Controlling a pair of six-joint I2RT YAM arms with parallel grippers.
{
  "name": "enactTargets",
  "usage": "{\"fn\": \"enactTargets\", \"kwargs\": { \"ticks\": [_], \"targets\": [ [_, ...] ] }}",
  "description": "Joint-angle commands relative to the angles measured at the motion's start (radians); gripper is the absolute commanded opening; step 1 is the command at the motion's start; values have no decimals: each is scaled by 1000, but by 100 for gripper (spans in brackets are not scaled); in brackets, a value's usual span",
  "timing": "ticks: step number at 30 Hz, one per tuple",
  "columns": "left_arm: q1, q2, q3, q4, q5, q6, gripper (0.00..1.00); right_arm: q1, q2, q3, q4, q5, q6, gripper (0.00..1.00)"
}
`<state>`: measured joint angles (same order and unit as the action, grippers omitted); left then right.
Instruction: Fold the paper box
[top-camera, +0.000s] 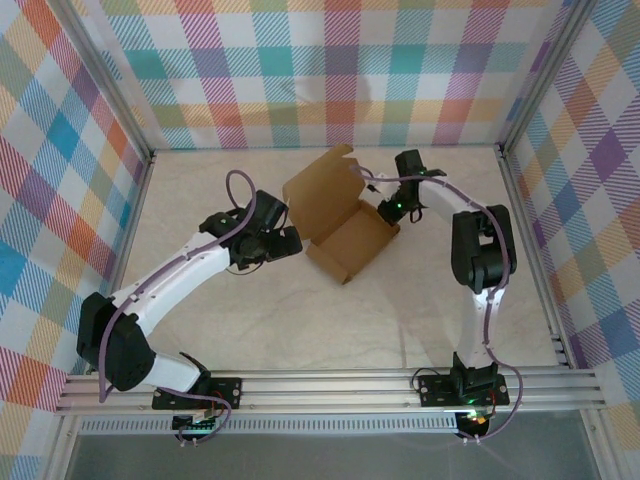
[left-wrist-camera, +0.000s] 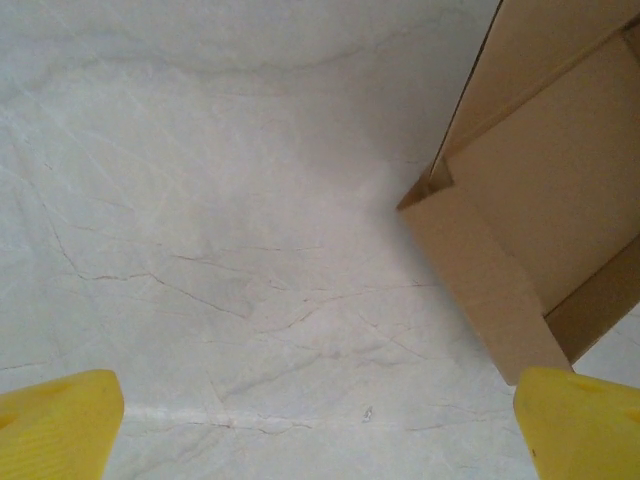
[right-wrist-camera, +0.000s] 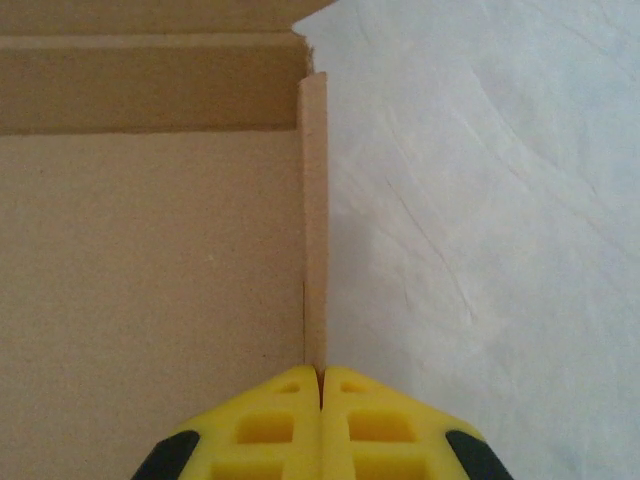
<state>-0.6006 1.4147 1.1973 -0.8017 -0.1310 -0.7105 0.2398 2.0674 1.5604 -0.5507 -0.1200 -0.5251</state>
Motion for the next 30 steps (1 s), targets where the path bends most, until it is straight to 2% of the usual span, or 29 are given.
{"fn": "enactTargets", "kwargs": {
  "ticks": [1,6,11,14,17,24,30],
  "targets": [
    [0,-32,-45,53,32,-31,100,11,-118,-116,115,136,255,0],
    [46,3,-58,92,79,11,100,38,-287,-305,148,202,519,0],
    [147,49,-77,144,142,48,100,102,-449,-494,181,260,731,0],
    [178,78,-97,201,218,30,99,133,-509,-592,217,299,881,0],
    [183,130,-108,266,295,6,93,161,-554,-668,272,325,987,1],
    [182,252,-109,399,386,-22,80,173,-564,-682,276,385,1027,4],
    [180,335,-96,490,480,-36,71,179,-549,-665,273,385,1023,6]
  ]
}}
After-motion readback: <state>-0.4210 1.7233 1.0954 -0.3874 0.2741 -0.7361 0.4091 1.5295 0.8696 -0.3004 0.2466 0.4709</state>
